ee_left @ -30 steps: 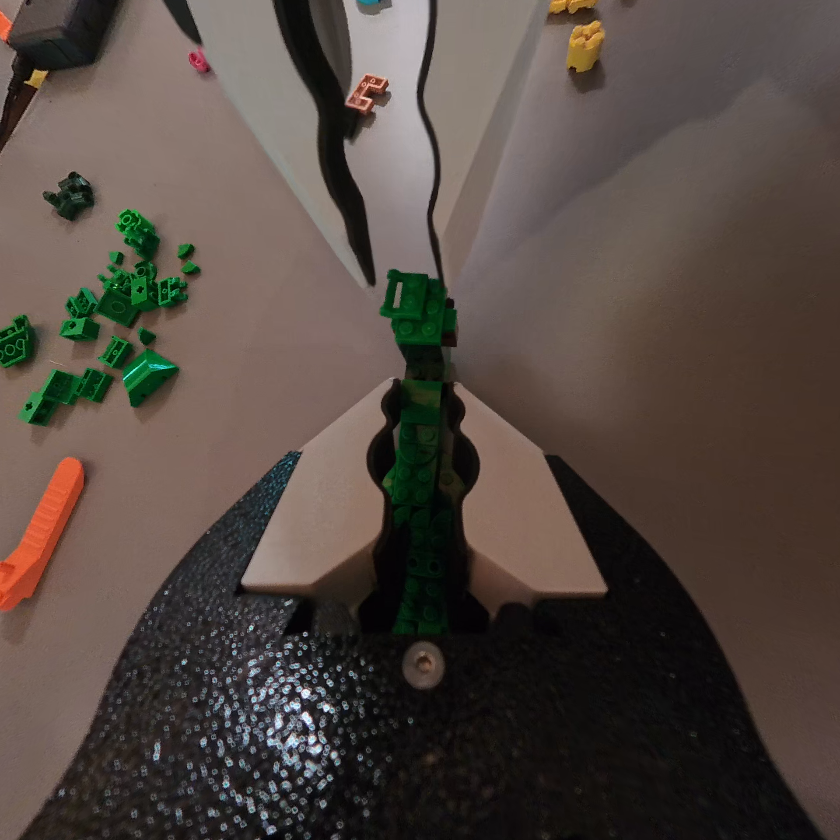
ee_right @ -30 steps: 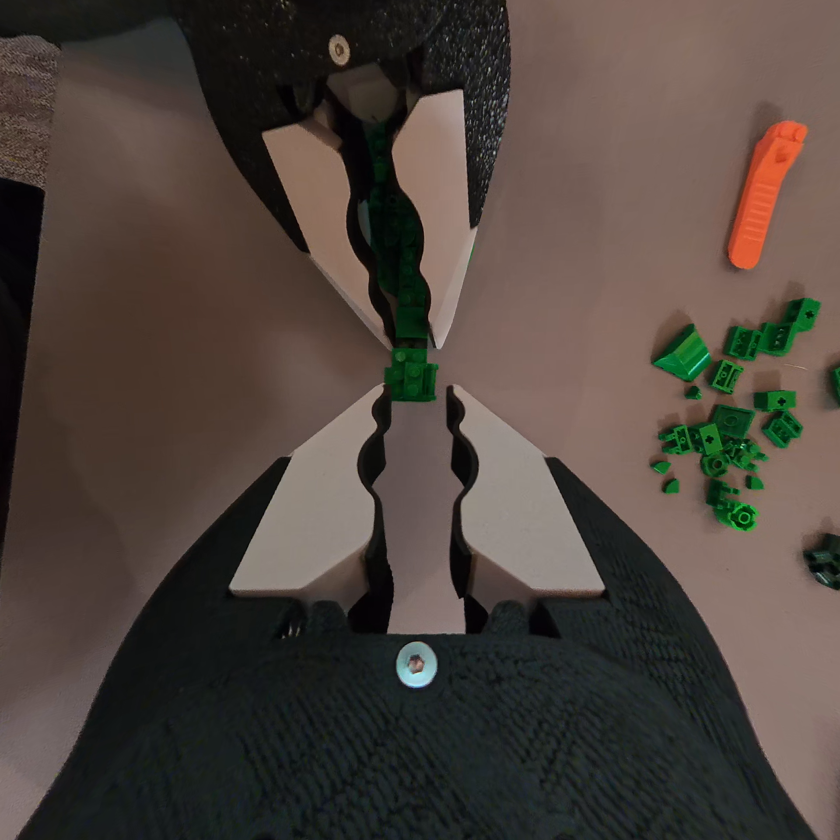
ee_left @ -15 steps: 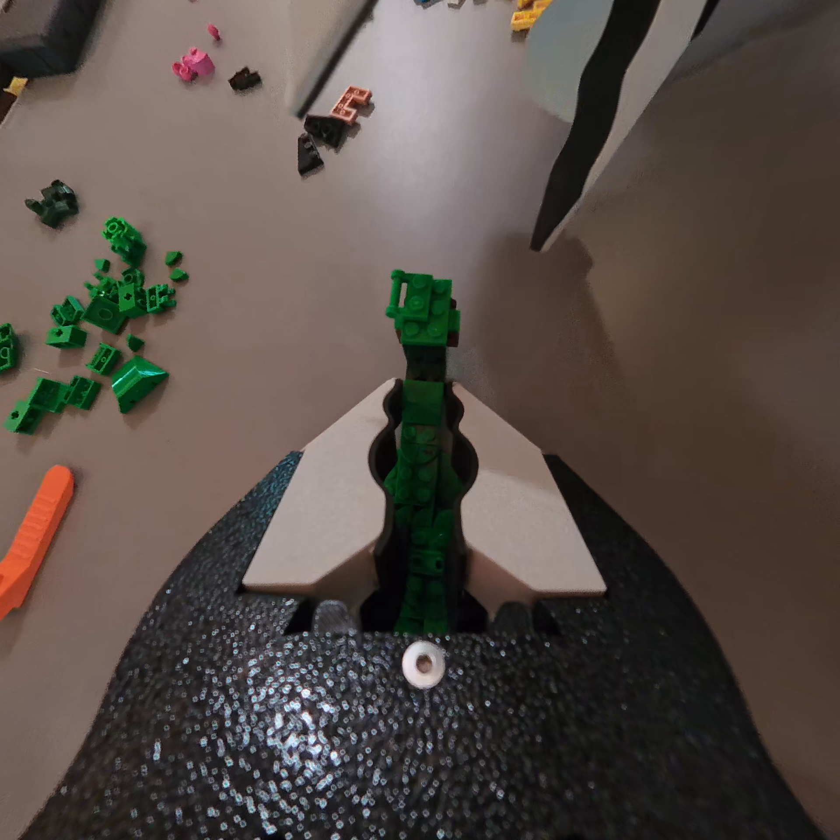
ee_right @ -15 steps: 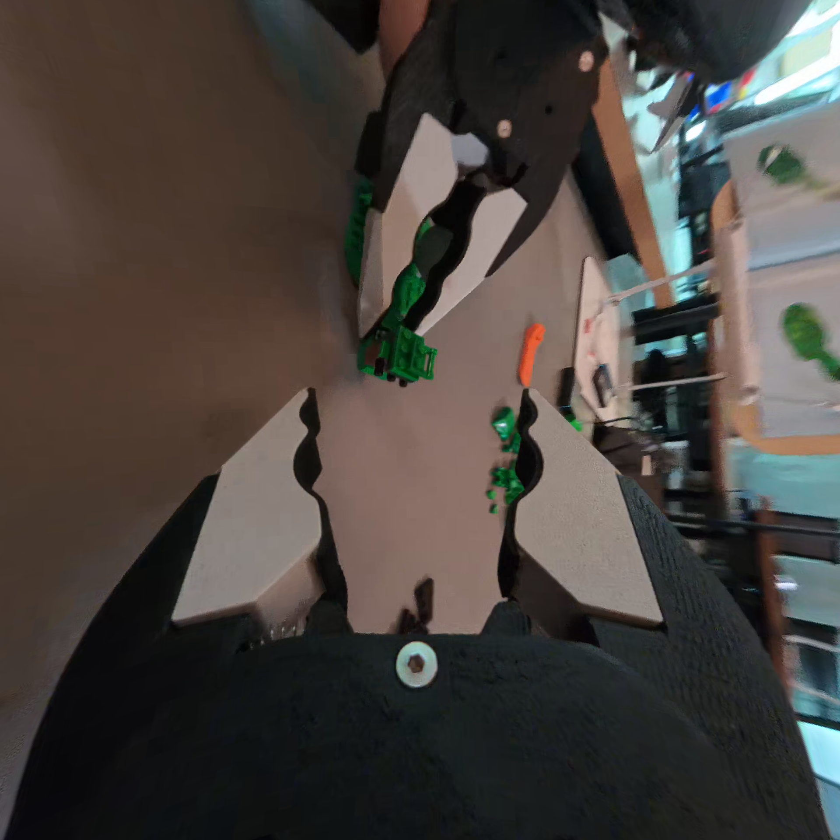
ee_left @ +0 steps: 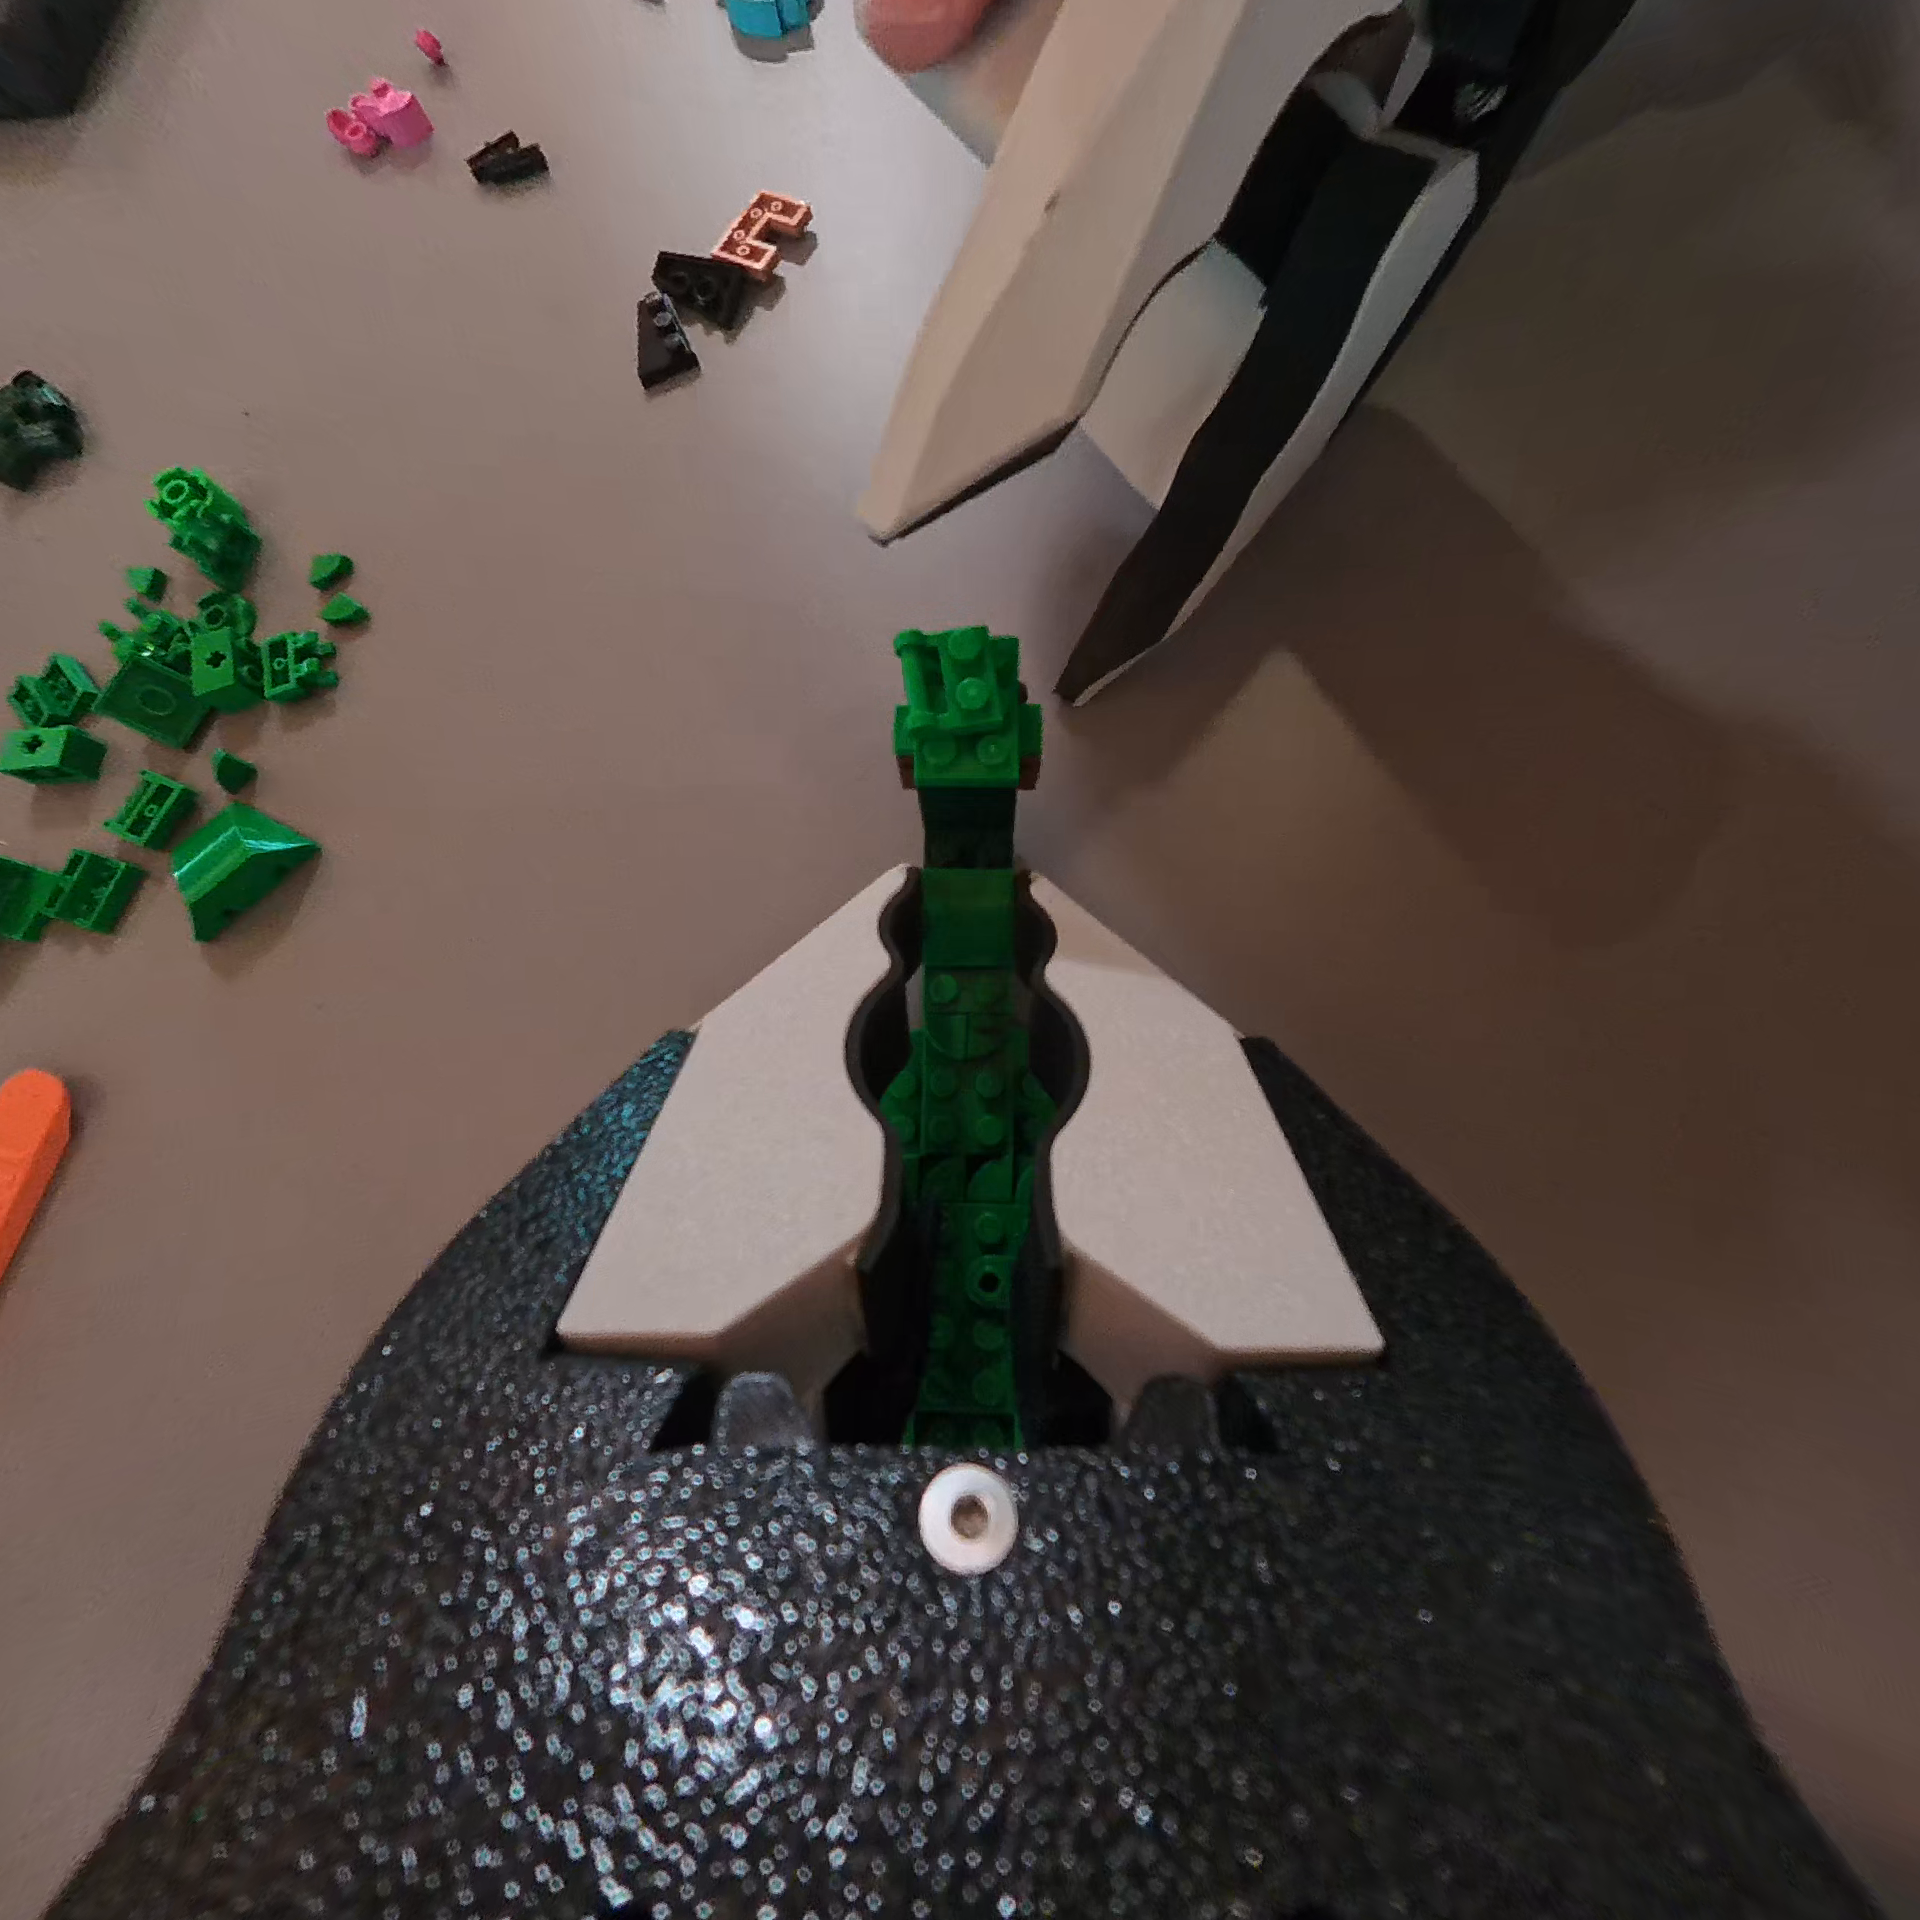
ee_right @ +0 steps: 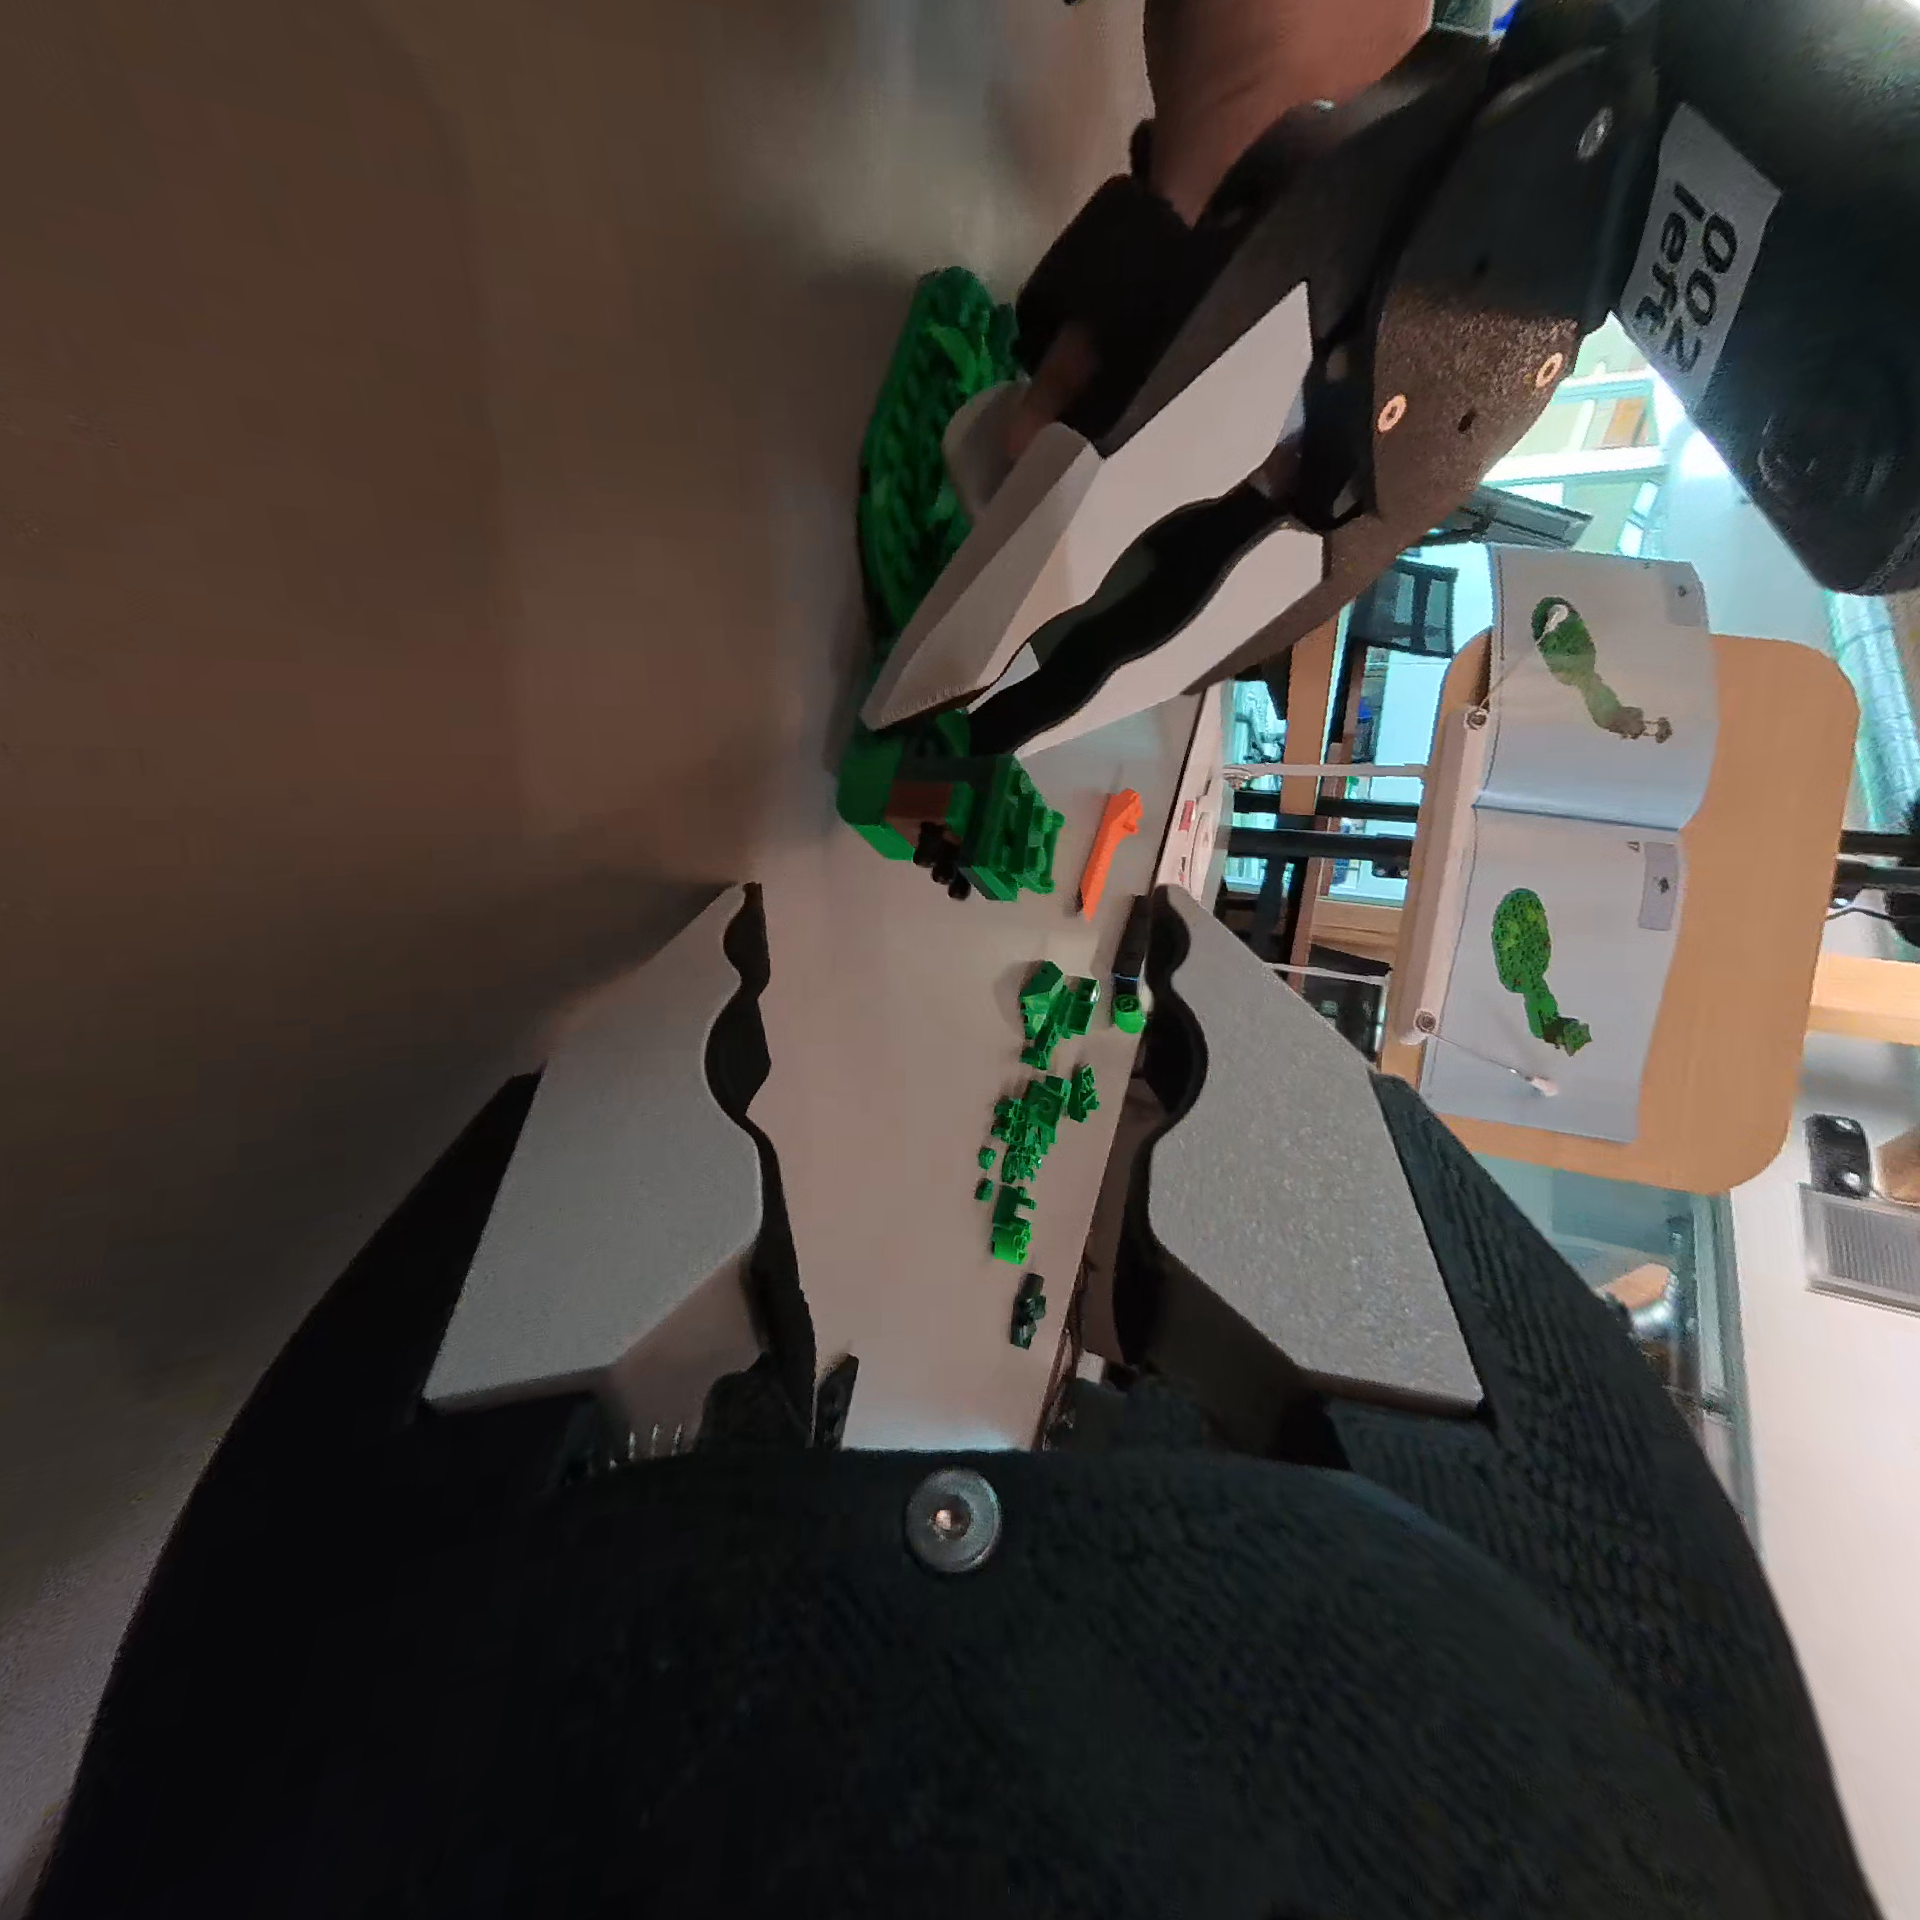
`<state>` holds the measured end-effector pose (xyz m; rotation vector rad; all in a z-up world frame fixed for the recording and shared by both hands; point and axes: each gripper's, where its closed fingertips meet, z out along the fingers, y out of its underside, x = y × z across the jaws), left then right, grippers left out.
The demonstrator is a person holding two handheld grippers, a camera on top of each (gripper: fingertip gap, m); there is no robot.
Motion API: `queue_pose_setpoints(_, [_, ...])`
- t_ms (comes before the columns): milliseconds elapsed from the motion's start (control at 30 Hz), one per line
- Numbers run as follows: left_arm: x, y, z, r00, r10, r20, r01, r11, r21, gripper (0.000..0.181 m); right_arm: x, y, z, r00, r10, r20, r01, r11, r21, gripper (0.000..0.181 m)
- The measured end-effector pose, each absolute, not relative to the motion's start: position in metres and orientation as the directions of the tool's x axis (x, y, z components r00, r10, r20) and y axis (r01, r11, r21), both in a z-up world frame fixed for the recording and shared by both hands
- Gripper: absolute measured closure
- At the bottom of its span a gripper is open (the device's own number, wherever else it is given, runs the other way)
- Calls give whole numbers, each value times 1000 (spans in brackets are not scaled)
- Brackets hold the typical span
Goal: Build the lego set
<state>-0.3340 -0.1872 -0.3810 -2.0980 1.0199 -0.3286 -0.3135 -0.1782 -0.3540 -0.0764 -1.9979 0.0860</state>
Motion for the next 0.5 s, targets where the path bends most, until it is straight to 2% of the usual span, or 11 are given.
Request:
queue_pose_setpoints(133, [-334, -190, -383, 634, -769, -82, -573, -396, -718, 166, -312, -182, -356, -437, 78, 896, -10, 996, -92, 112])
queue_pose_setpoints(200, [-335, -191, -382, 631, -771, -85, -579, -396, -713, 166, -312, -182, -354, -452, 141, 881, 12, 988, -152, 118])
queue_pose_setpoints(233, [-335, -191, -381, 632, -771, -85, -578, -396, -713, 166, -312, -182, -352, -462, 215, 861, 30, 973, -227, 119])
queue_pose_setpoints(300, [-335, -192, -381, 630, -772, -82, -576, -394, -716, 166, -310, -186, -345, -506, 430, 748, 72, 885, -460, 124])
queue_pose_setpoints(367, [-334, -193, -380, 622, -779, -81, -580, -388, -716, 166, -307, -192, -340, -580, 648, 494, 162, 687, -709, 128])
queue_pose_setpoints(400, [-332, -194, -380, 615, -784, -82, -584, -383, -716, 166, -306, -196, -337, -610, 716, 339, 218, 564, -797, 131])
queue_pose_setpoints(433, [-330, -195, -380, 608, -789, -83, -588, -378, -715, 166, -306, -198, -334, -619, 758, 208, 266, 451, -852, 132])
queue_pose_setpoints(500, [-326, -196, -381, 593, -801, -86, -598, -366, -713, 167, -307, -200, -331, -624, 780, 51, 319, 313, -895, 137])
